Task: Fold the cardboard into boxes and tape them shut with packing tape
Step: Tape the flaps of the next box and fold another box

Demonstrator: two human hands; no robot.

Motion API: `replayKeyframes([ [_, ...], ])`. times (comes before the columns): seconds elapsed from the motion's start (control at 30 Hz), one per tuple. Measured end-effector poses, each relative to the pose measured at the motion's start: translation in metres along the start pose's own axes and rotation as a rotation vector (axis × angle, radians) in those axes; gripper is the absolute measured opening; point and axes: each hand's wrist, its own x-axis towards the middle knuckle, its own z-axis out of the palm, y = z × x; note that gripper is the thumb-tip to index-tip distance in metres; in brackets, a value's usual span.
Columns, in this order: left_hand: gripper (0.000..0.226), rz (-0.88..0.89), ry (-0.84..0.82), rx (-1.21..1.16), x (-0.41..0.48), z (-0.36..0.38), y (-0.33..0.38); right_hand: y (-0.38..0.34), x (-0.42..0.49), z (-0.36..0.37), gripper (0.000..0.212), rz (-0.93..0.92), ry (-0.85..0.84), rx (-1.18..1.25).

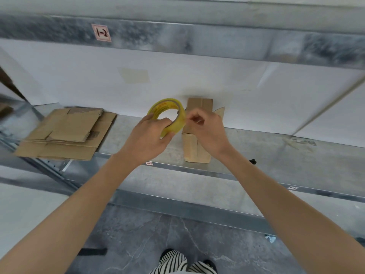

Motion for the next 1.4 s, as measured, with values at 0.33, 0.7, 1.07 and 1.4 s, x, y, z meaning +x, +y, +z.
replayKeyframes([
  [0.33, 0.022, -0.131, -0.091, 0.054, 0.004, -0.007, -0.001, -0.003, -0.003, -0.012, 0.029, 0.044, -0.068, 0.035],
  [0.7, 0.051, -0.178, -0.090, 0.106, -0.001, -0.015, 0.000, -0.007, -0.011, -0.020, 0.017, 0.207, -0.073, 0.139],
  [1.07, 0.052, -0.127, -0.123, 0.185, -0.008, -0.017, -0.022, 0.003, -0.009, -0.039, 0.023, 0.175, 0.082, 0.026],
  [1.4, 0.065, -0.264, -0.212, 0.148, -0.014, -0.014, -0.033, 0.025, -0.014, -0.060, 0.022, 0.262, 0.207, 0.032],
])
